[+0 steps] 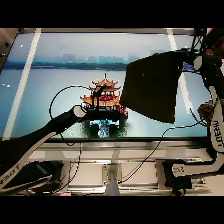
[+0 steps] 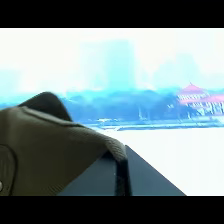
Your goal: Fold the clothes and pants, and hang the long-sleeved shirts on hangers.
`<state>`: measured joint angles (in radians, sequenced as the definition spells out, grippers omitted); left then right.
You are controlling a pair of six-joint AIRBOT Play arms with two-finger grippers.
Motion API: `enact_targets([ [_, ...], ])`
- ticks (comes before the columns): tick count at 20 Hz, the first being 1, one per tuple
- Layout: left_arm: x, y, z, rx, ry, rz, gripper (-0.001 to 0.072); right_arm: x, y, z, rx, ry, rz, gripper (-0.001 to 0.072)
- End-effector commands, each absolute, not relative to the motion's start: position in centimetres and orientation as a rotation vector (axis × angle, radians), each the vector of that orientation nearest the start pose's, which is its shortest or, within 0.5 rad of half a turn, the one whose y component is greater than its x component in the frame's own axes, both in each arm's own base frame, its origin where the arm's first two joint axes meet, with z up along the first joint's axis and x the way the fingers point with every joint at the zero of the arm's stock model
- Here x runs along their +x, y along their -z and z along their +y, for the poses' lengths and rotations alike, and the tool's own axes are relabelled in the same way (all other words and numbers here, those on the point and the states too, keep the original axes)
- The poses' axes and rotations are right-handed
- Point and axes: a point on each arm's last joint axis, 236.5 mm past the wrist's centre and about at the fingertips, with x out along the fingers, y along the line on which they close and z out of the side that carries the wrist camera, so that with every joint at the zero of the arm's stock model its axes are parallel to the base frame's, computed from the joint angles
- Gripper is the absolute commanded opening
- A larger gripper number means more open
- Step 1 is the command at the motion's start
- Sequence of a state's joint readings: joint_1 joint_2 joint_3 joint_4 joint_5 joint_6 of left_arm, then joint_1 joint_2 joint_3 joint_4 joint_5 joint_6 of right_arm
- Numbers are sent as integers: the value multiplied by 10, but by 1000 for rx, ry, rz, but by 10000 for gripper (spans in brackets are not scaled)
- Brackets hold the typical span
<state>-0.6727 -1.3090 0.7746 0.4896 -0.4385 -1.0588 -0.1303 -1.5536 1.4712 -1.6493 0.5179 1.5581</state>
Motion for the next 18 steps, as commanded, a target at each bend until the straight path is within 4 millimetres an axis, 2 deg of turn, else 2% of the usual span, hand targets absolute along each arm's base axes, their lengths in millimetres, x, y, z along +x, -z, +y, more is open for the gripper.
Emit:
enact_targets([
  [1, 322, 20, -346, -349, 689, 894, 696, 574, -55, -127, 33, 224, 668, 16],
  [3, 353, 6, -338, -412, 597, 805, 696, 572, -44, -134, 38, 234, 691, 17],
  [5, 375, 5, -338, -530, 542, 834, 696, 572, -39, -137, 40, 238, 701, 16],
  [8, 395, 25, -361, -580, 591, 959, 696, 572, -39, -137, 39, 238, 700, 17],
  [11, 430, 43, -373, -562, 594, 960, 696, 572, -39, -137, 39, 238, 701, 16],
  [13, 435, 57, -378, -510, 651, 1019, 694, 572, -39, -137, 38, 237, 701, 16],
  [16, 426, 84, -374, -482, 694, 1168, 692, 572, -39, -137, 37, 237, 701, 16],
  [17, 426, 90, -372, -481, 690, 1182, 664, 572, -39, -137, 37, 237, 701, 16],
  [18, 426, 94, -371, -481, 687, 1189, 606, 572, -39, -137, 36, 237, 701, 16],
])
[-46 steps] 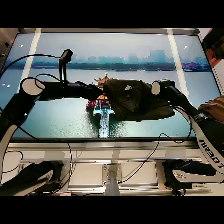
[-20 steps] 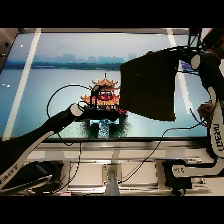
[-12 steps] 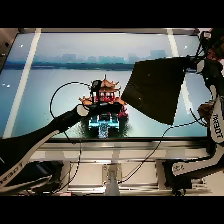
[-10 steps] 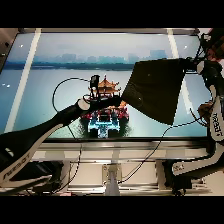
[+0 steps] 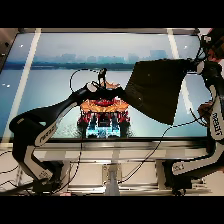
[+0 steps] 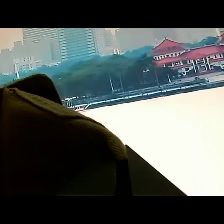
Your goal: Fold the clothes and pants, and hang the long-sleeved shirts on hangers.
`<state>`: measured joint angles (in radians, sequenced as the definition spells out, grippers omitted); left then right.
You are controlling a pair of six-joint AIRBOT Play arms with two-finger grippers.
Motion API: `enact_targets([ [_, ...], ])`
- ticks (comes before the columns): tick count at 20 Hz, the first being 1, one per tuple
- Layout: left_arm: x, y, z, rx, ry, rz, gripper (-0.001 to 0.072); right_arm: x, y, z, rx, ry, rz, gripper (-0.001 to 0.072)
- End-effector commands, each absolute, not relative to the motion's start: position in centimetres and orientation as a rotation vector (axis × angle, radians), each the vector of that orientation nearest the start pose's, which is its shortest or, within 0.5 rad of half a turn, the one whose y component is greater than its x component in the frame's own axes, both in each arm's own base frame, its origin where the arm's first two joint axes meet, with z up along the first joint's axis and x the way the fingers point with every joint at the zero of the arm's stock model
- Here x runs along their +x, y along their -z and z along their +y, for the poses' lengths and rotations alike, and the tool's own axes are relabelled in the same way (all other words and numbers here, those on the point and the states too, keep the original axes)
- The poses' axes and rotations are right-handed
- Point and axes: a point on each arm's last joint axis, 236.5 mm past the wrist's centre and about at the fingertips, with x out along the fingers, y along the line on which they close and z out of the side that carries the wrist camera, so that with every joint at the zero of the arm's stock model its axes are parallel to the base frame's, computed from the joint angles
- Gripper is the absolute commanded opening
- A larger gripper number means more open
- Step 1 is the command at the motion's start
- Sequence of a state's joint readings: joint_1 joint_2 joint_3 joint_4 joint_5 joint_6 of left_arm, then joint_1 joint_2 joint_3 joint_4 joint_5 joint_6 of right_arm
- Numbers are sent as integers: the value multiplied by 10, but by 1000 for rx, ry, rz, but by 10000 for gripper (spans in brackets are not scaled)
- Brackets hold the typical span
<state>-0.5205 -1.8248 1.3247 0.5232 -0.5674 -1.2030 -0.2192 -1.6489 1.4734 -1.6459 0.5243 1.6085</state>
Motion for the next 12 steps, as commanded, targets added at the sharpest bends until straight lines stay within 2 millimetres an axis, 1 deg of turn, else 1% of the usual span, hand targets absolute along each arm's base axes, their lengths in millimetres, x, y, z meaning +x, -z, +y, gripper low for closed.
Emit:
enact_targets([
  [1, 426, 97, -371, -478, 686, 1192, 575, 572, -39, -137, 36, 237, 701, 17],
  [5, 423, 103, -378, -468, 682, 1188, 575, 572, -39, -137, 36, 236, 701, 16],
  [9, 428, 101, -390, -452, 666, 1124, 575, 572, -39, -137, 36, 236, 701, 16],
  [12, 420, 101, -405, -434, 680, 1109, 575, 572, -39, -137, 36, 236, 701, 17],
])
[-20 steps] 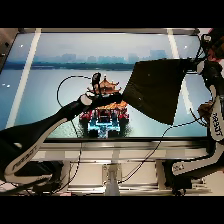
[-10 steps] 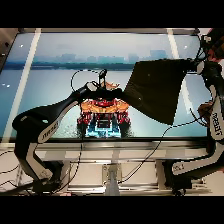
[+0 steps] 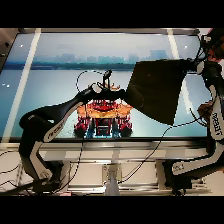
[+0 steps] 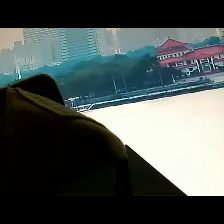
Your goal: Fold the clothes and pants, and hang the long-sleeved shirts on hangers.
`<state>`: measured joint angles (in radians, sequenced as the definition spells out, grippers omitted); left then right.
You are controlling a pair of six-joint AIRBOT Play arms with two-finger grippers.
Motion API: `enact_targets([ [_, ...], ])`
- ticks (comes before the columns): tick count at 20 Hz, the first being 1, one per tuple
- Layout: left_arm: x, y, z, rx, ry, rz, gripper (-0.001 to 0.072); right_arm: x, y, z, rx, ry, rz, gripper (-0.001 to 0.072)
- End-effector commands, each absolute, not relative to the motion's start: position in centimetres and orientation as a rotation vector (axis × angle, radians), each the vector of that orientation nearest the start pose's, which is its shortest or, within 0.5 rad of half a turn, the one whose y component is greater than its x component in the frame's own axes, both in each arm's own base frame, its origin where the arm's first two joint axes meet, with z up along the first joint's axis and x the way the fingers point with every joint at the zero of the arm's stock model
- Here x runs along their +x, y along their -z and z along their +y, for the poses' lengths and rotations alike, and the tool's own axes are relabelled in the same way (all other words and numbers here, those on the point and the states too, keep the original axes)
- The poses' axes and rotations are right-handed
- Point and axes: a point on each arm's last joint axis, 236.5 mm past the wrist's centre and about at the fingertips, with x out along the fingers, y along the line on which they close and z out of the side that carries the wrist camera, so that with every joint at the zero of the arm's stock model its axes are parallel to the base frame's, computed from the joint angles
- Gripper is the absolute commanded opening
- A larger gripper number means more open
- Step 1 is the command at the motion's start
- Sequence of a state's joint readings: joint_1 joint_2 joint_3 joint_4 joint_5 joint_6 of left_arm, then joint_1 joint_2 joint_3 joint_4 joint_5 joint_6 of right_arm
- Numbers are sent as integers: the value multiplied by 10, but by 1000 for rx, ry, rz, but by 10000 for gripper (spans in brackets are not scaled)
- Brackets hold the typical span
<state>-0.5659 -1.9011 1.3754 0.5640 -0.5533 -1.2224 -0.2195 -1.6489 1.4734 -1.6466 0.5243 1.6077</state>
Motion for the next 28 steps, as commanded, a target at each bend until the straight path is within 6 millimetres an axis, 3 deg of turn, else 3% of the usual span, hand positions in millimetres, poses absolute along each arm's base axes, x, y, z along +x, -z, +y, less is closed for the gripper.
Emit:
enact_targets([
  [1, 418, 101, -409, -427, 682, 1101, 575, 572, -39, -137, 36, 236, 702, 16],
  [5, 423, 96, -424, -413, 661, 1018, 575, 570, -39, -136, 37, 237, 707, 16],
  [9, 416, 98, -431, -407, 673, 1024, 558, 569, -38, -136, 38, 237, 715, 16],
  [11, 413, 99, -432, -405, 681, 1037, 399, 567, -36, -136, 39, 237, 727, 16],
  [13, 404, 101, -434, -400, 702, 1069, 139, 565, -34, -136, 41, 238, 739, 16],
  [14, 402, 101, -434, -396, 710, 1076, 48, 565, -33, -136, 41, 238, 742, 16],
  [16, 401, 93, -432, -362, 750, 1068, 48, 563, -35, -135, 36, 236, 745, 16],
  [18, 410, 66, -423, -272, 817, 986, 47, 562, -44, -134, 7, 225, 737, 17],
  [20, 420, 33, -402, -186, 842, 924, 46, 561, -60, -130, -30, 207, 716, 17],
  [23, 423, -9, -344, -100, 776, 958, 44, 561, -83, -108, -66, 159, 682, 16],
  [25, 425, -24, -298, -57, 648, 1004, 44, 562, -85, -76, -49, 104, 689, 16],
  [28, 407, -29, -244, 60, 493, 1072, 43, 565, -82, -8, -99, -22, 695, 16],
])
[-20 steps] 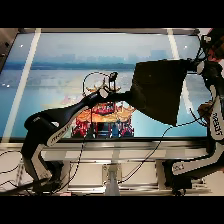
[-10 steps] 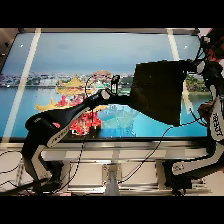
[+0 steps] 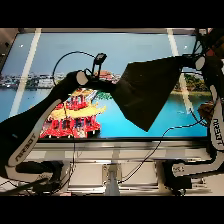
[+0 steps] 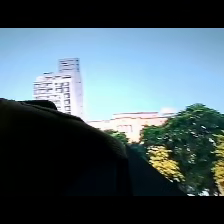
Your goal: Fold the clothes and pants, and hang the long-sleeved shirts on hangers.
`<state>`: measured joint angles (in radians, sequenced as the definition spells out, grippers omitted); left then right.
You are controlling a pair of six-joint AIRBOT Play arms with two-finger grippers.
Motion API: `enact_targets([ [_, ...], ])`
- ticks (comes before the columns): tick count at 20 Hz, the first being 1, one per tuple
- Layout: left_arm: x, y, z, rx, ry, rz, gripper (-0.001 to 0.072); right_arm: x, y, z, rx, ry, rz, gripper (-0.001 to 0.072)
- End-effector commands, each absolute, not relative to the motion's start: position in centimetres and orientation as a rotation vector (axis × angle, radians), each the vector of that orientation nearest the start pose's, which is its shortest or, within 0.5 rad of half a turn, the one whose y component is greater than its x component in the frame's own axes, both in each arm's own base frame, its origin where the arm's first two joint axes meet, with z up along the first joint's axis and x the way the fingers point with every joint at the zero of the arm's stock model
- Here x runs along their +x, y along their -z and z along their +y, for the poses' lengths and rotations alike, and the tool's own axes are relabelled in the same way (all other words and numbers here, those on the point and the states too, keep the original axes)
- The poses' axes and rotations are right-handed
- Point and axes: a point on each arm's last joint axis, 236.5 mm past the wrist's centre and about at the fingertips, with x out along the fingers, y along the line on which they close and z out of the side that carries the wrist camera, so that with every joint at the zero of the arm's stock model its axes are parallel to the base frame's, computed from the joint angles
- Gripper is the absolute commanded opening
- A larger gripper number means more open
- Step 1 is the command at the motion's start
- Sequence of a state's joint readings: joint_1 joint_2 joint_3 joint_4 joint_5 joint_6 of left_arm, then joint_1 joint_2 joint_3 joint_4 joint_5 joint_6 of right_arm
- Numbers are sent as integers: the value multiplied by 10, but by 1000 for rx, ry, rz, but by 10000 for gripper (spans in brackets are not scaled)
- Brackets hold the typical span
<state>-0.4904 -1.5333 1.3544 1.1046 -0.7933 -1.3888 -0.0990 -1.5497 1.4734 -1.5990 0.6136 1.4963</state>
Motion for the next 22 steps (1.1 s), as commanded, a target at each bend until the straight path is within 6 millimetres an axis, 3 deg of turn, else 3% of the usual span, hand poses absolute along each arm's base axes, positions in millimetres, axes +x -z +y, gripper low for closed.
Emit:
enact_targets([
  [1, 397, -27, -230, 69, 446, 1100, 44, 566, -84, 17, -126, -69, 686, 16],
  [4, 358, -10, -203, -13, 344, 1161, 45, 570, -93, 80, -164, -173, 620, 16],
  [7, 309, 25, -177, -144, 232, 1222, 46, 572, -99, 119, -174, -232, 567, 15],
  [11, 272, 63, -161, -414, 100, 1193, 46, 575, -54, 128, -129, -229, 652, 16],
  [14, 273, 73, -173, -580, 97, 1145, 46, 577, -25, 133, -88, -234, 705, 17],
  [15, 278, 75, -174, -594, 99, 1122, 46, 576, -23, 134, -74, -236, 711, 59],
  [16, 283, 76, -175, -598, 103, 1102, 47, 576, -24, 134, -73, -236, 708, 262],
  [17, 286, 78, -175, -601, 100, 1092, 47, 576, -26, 134, -77, -236, 704, 548],
  [18, 288, 81, -175, -601, 96, 1091, 47, 576, -29, 130, -87, -231, 702, 624],
  [21, 287, 88, -175, -595, 84, 1107, 47, 563, -34, 99, -117, -185, 769, 617],
  [22, 287, 88, -175, -595, 85, 1106, 47, 555, -37, 82, -126, -159, 805, 560],
])
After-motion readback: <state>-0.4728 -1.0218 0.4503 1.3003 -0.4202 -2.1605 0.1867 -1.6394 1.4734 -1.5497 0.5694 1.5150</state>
